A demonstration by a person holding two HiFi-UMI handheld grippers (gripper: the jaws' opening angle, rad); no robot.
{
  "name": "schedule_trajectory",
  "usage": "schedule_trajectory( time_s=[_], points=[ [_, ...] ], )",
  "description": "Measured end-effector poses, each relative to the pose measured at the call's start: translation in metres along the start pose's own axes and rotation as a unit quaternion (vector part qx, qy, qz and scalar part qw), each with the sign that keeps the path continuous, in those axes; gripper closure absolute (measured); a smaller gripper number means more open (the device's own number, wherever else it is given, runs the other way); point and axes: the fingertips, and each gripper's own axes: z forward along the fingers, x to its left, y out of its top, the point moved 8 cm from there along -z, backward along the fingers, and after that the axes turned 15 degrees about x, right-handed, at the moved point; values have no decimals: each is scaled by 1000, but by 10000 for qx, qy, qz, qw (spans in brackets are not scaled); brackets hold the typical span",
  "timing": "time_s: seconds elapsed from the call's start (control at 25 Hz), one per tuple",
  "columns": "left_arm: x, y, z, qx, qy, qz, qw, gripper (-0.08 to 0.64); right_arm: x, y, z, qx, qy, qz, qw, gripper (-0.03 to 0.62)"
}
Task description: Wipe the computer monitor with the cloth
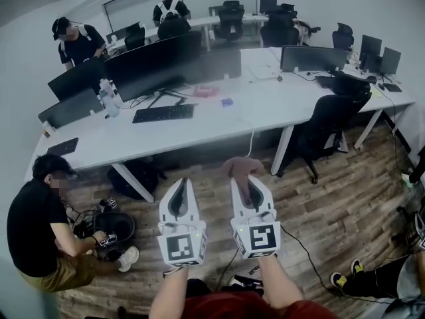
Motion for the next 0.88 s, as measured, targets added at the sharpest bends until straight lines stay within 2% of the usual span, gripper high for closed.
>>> schedule_trajectory(
  time_s=[0.28, 0.72, 0.88],
  points=[
    [24, -12, 25, -2, 33, -141, 9999, 537, 5, -5, 38, -18, 109, -112, 9999, 515],
    [124, -23, 90, -102, 90, -293, 9995, 537, 52, -3, 154, 80, 172, -264, 9995, 515],
    [165, -24, 108, -225, 144, -535, 9982, 537, 72, -1, 195, 140, 229, -296, 9992, 515]
  ],
)
